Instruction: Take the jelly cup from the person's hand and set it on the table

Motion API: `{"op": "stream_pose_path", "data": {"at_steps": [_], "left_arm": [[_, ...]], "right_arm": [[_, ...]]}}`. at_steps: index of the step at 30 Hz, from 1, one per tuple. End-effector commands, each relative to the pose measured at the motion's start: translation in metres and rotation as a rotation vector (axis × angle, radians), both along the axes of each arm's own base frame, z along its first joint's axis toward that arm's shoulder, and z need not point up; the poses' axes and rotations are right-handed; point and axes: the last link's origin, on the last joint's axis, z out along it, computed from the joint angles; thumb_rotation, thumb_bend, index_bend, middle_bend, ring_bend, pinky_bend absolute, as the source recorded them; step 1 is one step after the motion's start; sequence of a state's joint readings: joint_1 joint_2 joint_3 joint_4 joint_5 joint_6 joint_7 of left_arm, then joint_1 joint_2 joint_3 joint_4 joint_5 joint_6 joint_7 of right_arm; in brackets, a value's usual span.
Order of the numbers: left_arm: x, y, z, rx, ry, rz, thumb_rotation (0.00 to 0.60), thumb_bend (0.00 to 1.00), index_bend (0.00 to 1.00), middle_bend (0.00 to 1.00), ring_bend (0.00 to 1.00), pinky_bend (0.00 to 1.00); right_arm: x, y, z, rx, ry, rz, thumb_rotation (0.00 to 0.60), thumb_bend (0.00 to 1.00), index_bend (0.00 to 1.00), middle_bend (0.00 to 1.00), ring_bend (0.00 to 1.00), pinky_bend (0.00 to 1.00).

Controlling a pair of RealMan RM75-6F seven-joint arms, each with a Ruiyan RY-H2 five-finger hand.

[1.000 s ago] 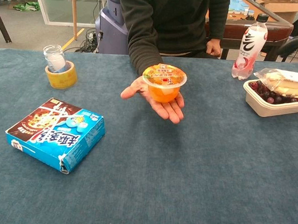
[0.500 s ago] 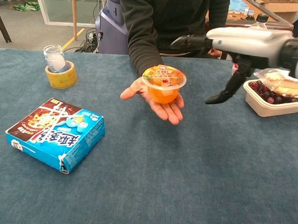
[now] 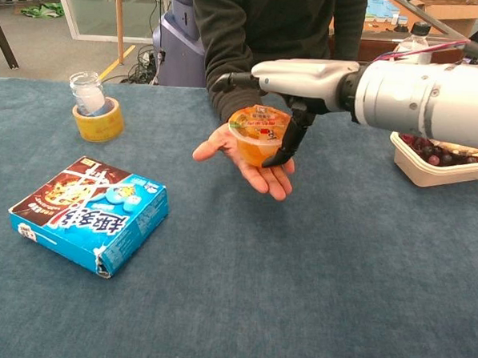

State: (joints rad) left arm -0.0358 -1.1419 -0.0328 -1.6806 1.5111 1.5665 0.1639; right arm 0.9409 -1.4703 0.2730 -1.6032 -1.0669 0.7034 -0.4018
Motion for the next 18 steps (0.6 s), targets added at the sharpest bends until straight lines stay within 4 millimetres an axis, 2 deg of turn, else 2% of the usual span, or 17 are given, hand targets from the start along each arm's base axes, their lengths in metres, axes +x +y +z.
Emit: {"op": "stream_pose_path", "data": {"at_steps": [1,3,5,7,9,12,18], "left_arm": [[-0.001,0.000,0.001,0.002,0.000,0.002,0.600,0.30,0.36,0.28,0.23,0.11],[-0.001,-0.001,0.001,0.004,0.000,0.004,0.600,0.30,0.36,0.28,0.23,0.11],[-0.002,-0.001,0.001,0.005,0.000,0.005,0.600,0.30,0.36,0.28,0.23,0.11],[-0.002,-0.001,0.002,0.005,-0.001,0.007,0.600,0.30,0.36,0.28,0.23,0.11],[-0.003,-0.002,0.002,0.007,0.000,0.009,0.600,0.30,0.36,0.28,0.23,0.11],[-0.003,-0.002,0.002,0.005,0.000,0.011,0.600,0.30,0.36,0.28,0.23,0.11],[-0.002,0.001,0.002,0.003,-0.001,0.004,0.600,0.30,0.36,0.28,0.23,0.11]], "right_arm": [[0.004,-0.004,-0.009,0.009,0.010,-0.002,0.600,0.14,0.02,0.07,0.00,0.12],[0.006,-0.006,-0.013,0.010,0.007,-0.006,0.600,0.19,0.06,0.11,0.00,0.16],[0.008,-0.008,-0.015,0.008,-0.002,-0.010,0.600,0.31,0.16,0.17,0.02,0.25],[0.009,-0.010,-0.016,0.003,-0.006,-0.015,0.600,0.44,0.30,0.25,0.10,0.39],[0.007,-0.012,-0.016,-0.010,-0.015,-0.022,0.600,0.49,0.36,0.29,0.16,0.48],[0.004,-0.014,-0.014,-0.020,-0.030,-0.034,0.600,0.52,0.43,0.33,0.20,0.56],[-0.006,-0.014,0.010,-0.056,-0.079,-0.051,0.600,0.52,0.45,0.35,0.22,0.59]]}}
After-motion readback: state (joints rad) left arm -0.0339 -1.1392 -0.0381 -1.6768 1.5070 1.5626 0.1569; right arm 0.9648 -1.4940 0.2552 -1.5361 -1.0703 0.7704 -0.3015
